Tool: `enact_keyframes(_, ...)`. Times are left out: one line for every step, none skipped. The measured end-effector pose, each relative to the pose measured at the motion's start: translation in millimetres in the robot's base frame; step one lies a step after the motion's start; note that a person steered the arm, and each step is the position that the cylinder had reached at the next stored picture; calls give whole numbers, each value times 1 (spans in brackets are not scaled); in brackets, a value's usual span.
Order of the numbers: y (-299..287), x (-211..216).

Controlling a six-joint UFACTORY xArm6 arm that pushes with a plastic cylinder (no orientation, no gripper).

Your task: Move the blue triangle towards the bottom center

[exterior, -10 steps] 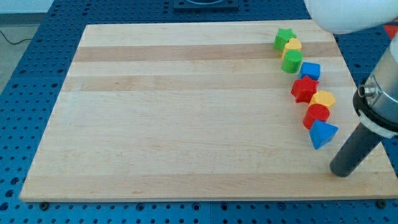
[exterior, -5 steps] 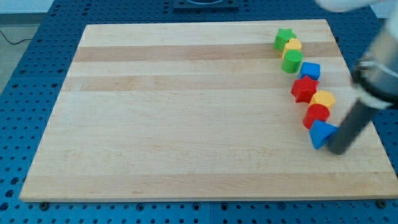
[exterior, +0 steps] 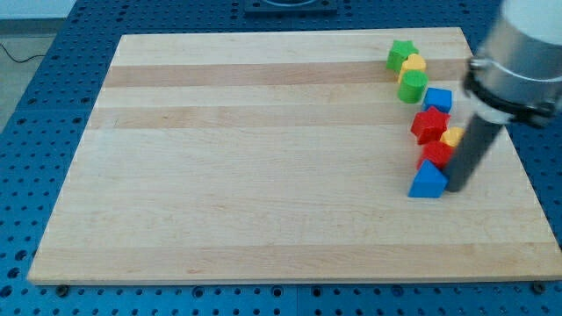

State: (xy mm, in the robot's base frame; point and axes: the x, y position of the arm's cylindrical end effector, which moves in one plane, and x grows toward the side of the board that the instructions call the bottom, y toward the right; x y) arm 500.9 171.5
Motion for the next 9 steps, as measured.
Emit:
enact_keyframes(-76, -18)
enact_keyframes(-137, -19)
enact_keyframes(-97, -19)
enact_keyframes(-36, -19)
enact_keyframes(-8, -10)
enact_keyframes(-34, 3)
enact_keyframes(-113, 5)
enact_keyframes(-190, 7)
enact_keyframes(-210, -1)
